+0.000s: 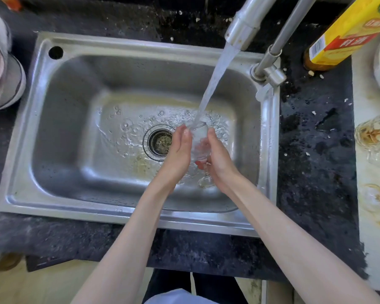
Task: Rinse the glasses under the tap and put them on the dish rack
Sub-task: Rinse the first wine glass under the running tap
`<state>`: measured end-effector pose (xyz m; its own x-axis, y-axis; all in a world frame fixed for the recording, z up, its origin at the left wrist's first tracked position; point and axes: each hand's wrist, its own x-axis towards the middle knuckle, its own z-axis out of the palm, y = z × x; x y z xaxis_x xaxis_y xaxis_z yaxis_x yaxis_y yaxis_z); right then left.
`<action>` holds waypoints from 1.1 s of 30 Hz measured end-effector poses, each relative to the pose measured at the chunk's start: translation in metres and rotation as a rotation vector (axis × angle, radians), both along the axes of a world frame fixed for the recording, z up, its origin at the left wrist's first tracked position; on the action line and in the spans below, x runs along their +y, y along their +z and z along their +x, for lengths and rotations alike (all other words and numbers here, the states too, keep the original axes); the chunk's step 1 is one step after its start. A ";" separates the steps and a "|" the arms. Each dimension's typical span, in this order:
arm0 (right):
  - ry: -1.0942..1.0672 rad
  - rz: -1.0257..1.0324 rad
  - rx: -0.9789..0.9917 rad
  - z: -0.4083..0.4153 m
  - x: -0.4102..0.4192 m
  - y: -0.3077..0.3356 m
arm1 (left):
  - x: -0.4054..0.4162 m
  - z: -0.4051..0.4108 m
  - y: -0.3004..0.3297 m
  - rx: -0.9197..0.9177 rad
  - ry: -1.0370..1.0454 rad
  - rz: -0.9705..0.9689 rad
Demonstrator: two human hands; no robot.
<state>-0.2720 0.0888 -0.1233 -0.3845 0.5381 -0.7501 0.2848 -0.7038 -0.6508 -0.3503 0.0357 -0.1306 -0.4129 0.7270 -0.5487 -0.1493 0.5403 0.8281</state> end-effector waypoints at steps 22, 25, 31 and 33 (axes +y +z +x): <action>0.153 -0.231 0.141 0.004 0.003 -0.004 | 0.005 0.006 0.002 0.123 0.110 0.096; 0.189 -0.058 0.177 0.002 -0.004 -0.007 | 0.017 0.000 0.002 0.083 0.278 -0.004; 0.073 -0.211 0.210 0.006 -0.002 -0.004 | 0.004 -0.004 0.007 0.076 -0.087 0.200; 0.128 -0.411 0.226 0.006 0.004 0.003 | 0.002 -0.008 0.004 0.095 -0.084 0.248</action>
